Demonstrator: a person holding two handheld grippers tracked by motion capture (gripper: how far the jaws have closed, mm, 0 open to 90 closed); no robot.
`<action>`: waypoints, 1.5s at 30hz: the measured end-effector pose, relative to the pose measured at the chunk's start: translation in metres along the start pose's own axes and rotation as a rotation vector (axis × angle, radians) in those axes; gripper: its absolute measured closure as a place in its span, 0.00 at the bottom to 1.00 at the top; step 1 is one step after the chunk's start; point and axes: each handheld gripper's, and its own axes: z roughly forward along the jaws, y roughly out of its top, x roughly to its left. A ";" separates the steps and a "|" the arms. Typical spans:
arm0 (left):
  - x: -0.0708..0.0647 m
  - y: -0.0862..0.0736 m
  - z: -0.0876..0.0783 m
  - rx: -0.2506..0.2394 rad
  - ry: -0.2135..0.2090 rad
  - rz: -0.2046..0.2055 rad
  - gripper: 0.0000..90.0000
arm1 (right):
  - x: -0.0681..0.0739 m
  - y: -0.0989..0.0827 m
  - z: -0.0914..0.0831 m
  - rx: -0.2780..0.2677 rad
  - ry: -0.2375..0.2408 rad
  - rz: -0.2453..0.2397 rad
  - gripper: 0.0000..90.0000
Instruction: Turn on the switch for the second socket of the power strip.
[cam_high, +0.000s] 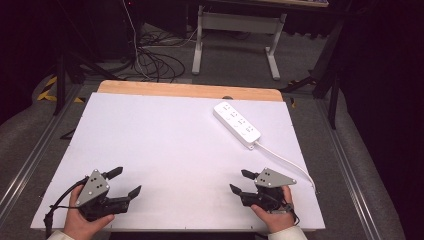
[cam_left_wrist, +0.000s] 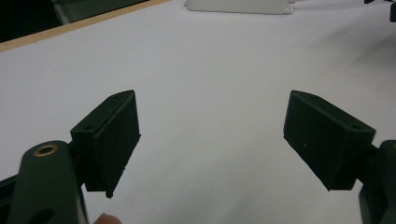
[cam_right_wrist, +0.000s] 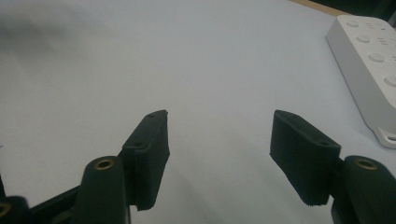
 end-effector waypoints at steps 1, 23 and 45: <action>0.000 0.000 0.000 -0.002 0.004 0.002 0.21 | 0.000 0.000 0.000 0.002 -0.002 -0.002 0.42; -0.002 0.001 -0.004 -0.022 0.036 0.015 0.20 | 0.001 0.001 0.001 0.027 -0.007 -0.015 0.45; 0.000 0.001 -0.005 -0.011 0.056 0.020 0.20 | -0.009 0.042 0.003 0.090 -0.014 -0.034 0.52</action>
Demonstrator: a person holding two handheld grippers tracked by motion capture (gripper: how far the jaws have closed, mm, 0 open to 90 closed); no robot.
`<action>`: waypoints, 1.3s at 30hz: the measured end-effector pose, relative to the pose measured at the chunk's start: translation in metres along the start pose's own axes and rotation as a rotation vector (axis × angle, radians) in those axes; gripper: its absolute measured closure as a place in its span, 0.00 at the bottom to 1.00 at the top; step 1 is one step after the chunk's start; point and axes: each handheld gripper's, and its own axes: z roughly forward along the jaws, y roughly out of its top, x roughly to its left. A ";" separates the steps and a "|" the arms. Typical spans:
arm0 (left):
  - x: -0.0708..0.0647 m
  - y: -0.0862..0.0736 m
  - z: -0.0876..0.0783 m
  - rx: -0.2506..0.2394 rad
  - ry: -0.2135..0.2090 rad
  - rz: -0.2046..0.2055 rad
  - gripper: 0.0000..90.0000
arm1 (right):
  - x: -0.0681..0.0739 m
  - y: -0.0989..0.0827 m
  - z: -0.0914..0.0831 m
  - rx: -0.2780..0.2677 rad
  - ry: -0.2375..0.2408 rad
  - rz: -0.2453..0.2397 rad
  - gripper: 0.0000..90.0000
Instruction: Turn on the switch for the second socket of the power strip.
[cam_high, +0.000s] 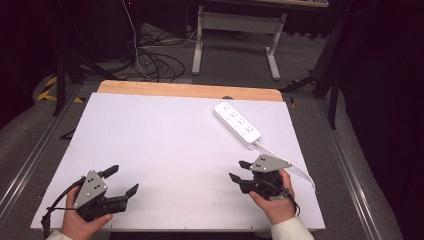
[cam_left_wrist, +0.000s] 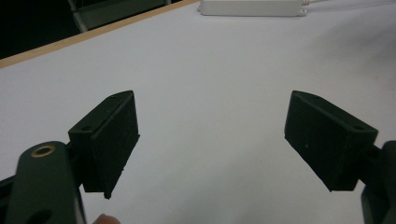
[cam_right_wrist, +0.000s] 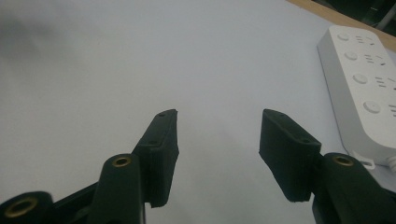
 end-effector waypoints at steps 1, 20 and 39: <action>0.000 0.000 0.000 0.001 0.000 0.000 0.20 | 0.000 0.002 0.000 0.001 0.001 -0.004 0.52; 0.002 -0.001 0.001 0.032 0.039 -0.019 0.20 | -0.014 0.030 -0.004 0.033 0.012 -0.018 0.55; 0.002 -0.002 -0.001 0.029 0.045 -0.026 0.20 | -0.064 0.063 0.016 0.034 -0.033 0.055 0.72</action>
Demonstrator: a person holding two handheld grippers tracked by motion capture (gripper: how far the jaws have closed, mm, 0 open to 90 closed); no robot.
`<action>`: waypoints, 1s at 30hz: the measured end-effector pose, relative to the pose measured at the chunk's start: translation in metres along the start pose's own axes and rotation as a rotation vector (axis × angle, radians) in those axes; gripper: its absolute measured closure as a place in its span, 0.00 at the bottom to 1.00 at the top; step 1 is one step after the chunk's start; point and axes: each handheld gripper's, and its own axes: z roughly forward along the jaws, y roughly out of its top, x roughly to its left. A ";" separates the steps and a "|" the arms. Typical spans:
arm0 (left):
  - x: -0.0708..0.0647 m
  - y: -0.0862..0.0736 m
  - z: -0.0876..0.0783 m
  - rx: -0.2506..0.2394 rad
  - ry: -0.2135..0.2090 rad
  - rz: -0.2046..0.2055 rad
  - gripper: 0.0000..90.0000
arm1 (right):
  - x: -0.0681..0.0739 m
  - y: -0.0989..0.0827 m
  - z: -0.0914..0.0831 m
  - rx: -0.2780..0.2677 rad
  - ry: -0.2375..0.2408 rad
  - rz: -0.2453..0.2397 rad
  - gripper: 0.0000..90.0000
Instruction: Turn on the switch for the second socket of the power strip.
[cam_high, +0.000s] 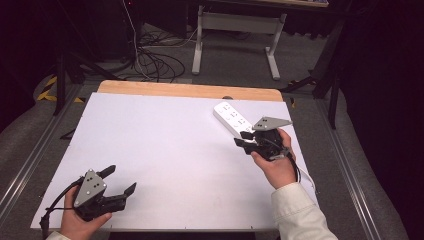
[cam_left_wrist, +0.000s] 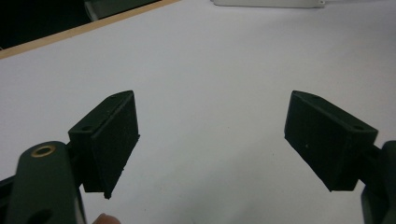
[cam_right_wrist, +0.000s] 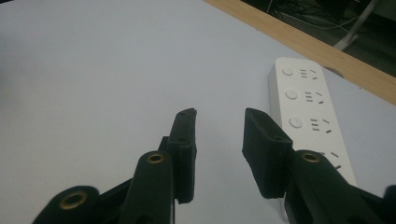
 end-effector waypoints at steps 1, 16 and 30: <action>0.000 0.000 0.000 0.000 0.000 -0.001 0.20 | -0.005 0.003 0.004 0.007 -0.006 0.008 0.72; 0.001 0.000 0.000 -0.005 -0.020 -0.007 0.20 | -0.029 0.010 0.037 0.019 -0.051 0.059 0.77; 0.001 0.000 0.000 -0.006 -0.022 -0.007 0.20 | -0.046 0.006 0.062 0.024 -0.108 0.092 0.88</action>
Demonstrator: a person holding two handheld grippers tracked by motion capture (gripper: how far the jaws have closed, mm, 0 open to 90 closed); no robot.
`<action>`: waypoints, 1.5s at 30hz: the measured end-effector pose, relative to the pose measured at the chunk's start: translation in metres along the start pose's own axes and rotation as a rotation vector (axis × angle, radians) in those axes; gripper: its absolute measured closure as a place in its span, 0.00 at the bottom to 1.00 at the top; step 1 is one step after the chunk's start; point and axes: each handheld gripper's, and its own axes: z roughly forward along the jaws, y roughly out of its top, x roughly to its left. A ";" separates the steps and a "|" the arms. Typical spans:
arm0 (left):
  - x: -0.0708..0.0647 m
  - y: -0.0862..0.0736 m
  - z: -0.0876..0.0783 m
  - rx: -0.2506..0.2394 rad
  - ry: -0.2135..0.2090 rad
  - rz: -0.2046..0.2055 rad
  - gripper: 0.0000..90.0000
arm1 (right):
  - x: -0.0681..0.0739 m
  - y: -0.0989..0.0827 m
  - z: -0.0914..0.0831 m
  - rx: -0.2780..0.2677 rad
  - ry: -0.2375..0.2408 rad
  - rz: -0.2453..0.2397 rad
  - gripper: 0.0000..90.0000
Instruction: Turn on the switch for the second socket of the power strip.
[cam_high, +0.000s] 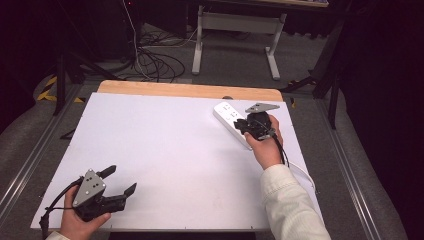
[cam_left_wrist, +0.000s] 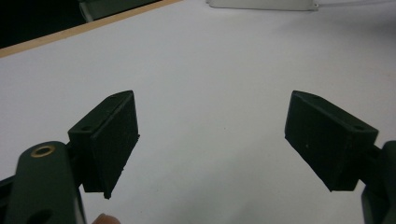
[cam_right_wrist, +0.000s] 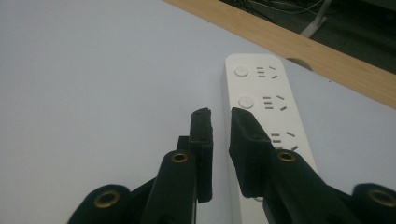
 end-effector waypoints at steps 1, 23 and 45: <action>0.000 0.000 0.000 0.000 0.000 0.000 0.20 | -0.001 0.000 0.001 -0.003 -0.006 -0.007 0.89; 0.000 0.000 0.000 0.000 -0.001 -0.001 0.20 | -0.026 -0.012 0.034 0.005 -0.061 0.079 1.00; 0.002 -0.001 0.000 0.005 -0.003 -0.004 0.20 | -0.028 -0.020 0.060 0.032 -0.066 0.112 1.00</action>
